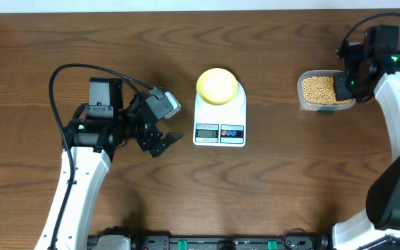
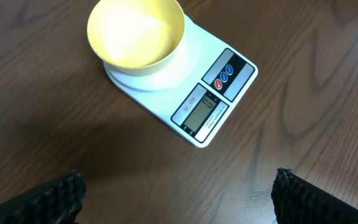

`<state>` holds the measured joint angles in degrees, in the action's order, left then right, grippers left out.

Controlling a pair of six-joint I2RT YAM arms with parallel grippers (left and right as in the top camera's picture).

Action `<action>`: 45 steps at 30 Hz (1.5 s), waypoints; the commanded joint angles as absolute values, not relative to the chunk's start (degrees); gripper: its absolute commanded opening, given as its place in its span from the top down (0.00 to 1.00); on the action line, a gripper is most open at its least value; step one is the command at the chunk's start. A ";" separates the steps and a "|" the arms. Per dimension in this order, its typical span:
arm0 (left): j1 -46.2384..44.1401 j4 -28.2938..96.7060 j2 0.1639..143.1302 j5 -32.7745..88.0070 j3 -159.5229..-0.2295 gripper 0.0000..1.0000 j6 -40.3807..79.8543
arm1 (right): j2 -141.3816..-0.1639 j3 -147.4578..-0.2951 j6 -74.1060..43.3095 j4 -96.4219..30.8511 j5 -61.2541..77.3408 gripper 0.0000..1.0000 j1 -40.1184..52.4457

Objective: Scoop item into bowl and weigh 50g on scale

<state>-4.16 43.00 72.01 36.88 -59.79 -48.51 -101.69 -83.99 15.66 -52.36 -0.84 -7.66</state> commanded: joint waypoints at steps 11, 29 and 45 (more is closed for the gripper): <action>-3.88 42.81 72.40 36.40 -59.81 0.02 -49.45 | -105.14 -84.99 13.69 -54.68 6.17 0.99 -7.46; -3.88 42.81 72.40 36.40 -59.81 0.02 -49.45 | -105.16 -78.89 11.18 -49.47 20.73 0.99 -11.42; -3.88 42.81 72.40 36.40 -59.81 0.02 -49.45 | -105.16 -76.38 11.05 -50.13 35.77 0.99 -19.00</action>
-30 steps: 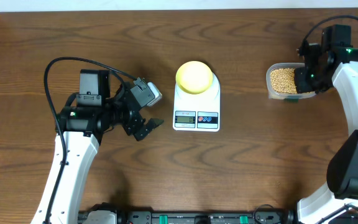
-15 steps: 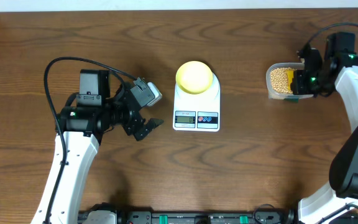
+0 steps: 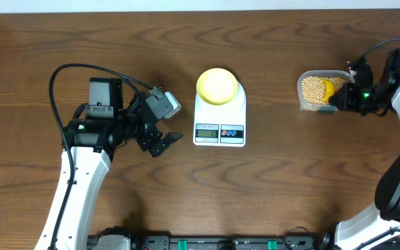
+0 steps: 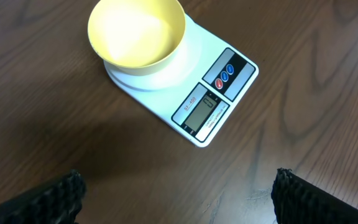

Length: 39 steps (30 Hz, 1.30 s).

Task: Scoop item into bowl and weigh 50g on scale
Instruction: 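Drag the scoop through the soybeans and lift it filled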

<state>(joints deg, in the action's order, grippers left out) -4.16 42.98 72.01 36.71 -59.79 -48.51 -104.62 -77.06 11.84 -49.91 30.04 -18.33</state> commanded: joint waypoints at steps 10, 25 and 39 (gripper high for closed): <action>-3.88 42.81 72.40 36.40 -59.81 0.02 -49.45 | -105.16 -76.38 9.63 -49.39 37.91 0.99 -19.57; -3.88 42.81 72.40 36.40 -59.81 0.03 -49.45 | -111.55 -75.64 6.22 -47.13 38.72 0.99 -19.57; -3.88 42.81 72.40 36.40 -59.81 0.02 -49.45 | -109.95 -75.70 10.41 -50.00 50.57 0.99 -26.76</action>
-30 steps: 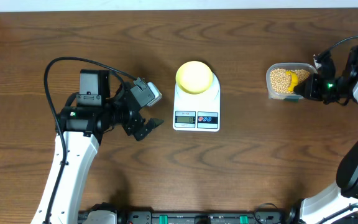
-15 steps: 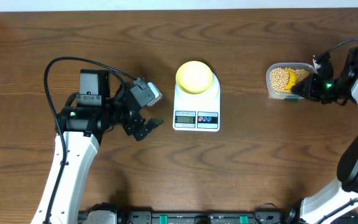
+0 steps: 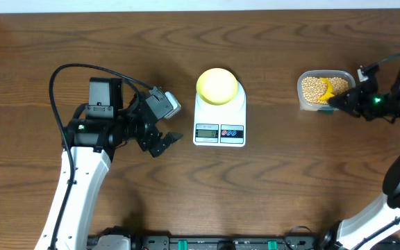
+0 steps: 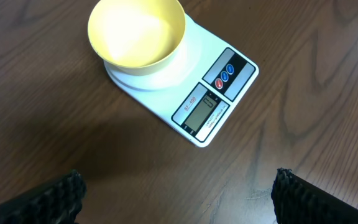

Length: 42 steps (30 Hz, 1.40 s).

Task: Scoop item into bowl and weigh 50g on scale
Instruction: 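Drag the scoop through the soybeans and lift it filled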

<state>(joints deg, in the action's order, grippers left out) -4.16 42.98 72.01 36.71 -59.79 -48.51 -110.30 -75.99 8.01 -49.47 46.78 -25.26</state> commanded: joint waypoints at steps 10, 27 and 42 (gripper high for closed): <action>-3.88 42.81 72.40 36.40 -59.81 0.02 -49.45 | -103.55 -75.70 10.98 -52.36 53.41 0.99 -29.61; -3.88 42.81 72.40 36.40 -59.81 0.03 -49.45 | -103.33 -75.70 11.03 -53.58 64.64 0.99 -34.94; -3.88 42.81 72.40 36.40 -59.81 0.02 -49.45 | -103.33 -75.68 12.47 -53.47 68.16 0.99 -30.17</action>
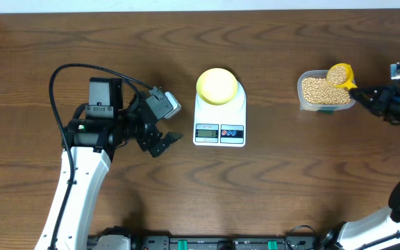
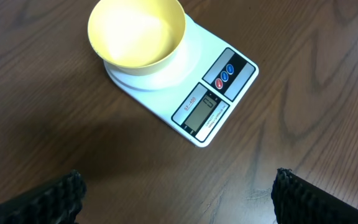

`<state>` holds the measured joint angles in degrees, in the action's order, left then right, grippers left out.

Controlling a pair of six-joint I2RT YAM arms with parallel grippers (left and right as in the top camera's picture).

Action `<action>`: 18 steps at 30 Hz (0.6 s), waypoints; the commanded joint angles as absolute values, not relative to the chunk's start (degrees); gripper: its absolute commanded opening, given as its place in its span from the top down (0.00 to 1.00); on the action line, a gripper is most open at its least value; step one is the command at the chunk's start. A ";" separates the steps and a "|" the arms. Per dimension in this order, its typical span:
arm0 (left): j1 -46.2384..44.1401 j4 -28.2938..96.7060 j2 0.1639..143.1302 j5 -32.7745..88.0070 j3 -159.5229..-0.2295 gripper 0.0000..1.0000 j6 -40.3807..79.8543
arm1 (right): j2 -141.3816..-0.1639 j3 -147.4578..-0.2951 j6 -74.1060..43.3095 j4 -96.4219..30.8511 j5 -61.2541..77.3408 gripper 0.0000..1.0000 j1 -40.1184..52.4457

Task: Scoop item into bowl and weigh 50g on scale
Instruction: 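Drag the scoop through the soybeans and lift it filled, then carry the filled scoop with the right gripper over the yellow bowl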

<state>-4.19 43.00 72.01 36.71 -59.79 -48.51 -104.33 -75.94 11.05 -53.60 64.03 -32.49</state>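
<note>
An empty yellow bowl sits on the white digital scale at the table's middle. To the right stands a clear container of yellow grains. A yellow scoop, heaped with grains, hangs over the container's far right corner. My right gripper is shut on its handle. Left of the scale, my left gripper is open over bare wood, with nothing between its fingers.
The brown wooden table stretches around the scale. The left arm's black cable loops over the table's left part. The scale's display faces the front edge.
The scoop was lying in the grains at the container's right side. Now it is higher, at the far right corner and full of grains. The right arm has drawn back to the right. The left arm is unchanged.
At first my right gripper was at the container's right edge with no scoop showing. Then the yellow scoop lay in the grains, held from the right. It was still in the grains later, and now it is up and loaded. The left arm stayed still throughout.
</note>
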 commanded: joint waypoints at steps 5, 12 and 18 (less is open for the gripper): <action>-3.88 42.81 72.40 36.40 -59.81 0.02 -49.45 | -103.33 -75.70 12.27 -53.12 71.22 0.99 -25.89; -3.88 42.81 72.40 36.40 -59.81 0.02 -49.45 | -103.33 -75.70 8.05 -49.04 72.03 0.99 -18.24; -3.88 42.81 72.40 36.40 -59.81 0.03 -49.45 | -103.33 -75.70 -1.63 -39.51 72.47 0.99 -11.33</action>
<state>-4.19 43.00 72.01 36.71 -59.79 -48.51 -104.33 -75.88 4.60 -42.28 69.91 -14.09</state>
